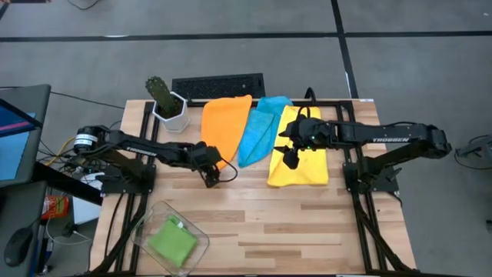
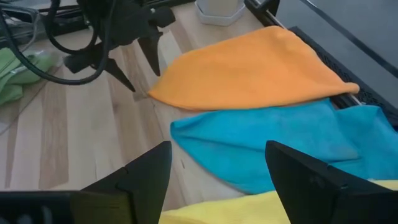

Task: Fold microfiber towels
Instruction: Fold the orange microfiber towel

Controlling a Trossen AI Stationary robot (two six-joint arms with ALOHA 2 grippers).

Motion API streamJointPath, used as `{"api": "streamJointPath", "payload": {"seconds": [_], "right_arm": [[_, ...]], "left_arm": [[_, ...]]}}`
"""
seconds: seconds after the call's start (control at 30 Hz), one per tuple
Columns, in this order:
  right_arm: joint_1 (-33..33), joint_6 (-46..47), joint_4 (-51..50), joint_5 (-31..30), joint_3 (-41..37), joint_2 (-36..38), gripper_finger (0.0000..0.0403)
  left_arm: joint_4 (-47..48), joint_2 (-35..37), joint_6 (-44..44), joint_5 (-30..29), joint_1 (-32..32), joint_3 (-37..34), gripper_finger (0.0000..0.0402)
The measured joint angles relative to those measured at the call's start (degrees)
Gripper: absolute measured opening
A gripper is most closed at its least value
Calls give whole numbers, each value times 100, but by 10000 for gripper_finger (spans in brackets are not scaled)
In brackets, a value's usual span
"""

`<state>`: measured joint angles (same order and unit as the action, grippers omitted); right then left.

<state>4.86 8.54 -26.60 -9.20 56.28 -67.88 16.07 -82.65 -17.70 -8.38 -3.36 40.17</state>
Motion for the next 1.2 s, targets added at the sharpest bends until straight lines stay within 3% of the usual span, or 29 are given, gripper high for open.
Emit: {"api": "streamJointPath", "payload": {"seconds": [0.17,0.6,0.73,0.97,1.1,1.2], "right_arm": [[114,45,-94,34,2,0,285],[187,203,-396,44,2,0,285],[189,319,-484,44,2,0,285],[187,344,-478,45,2,0,285],[187,340,-458,45,2,0,285],[182,183,-333,41,2,0,285]], "left_arm": [[-352,-5,219,13,3,-217,263],[-757,-1196,305,45,-66,-101,258],[-712,-1235,335,73,-68,-90,203],[-680,-1244,56,133,-276,-92,24],[-407,-1246,-691,673,-388,73,4],[380,-1065,-1253,1302,-332,478,2]]}}
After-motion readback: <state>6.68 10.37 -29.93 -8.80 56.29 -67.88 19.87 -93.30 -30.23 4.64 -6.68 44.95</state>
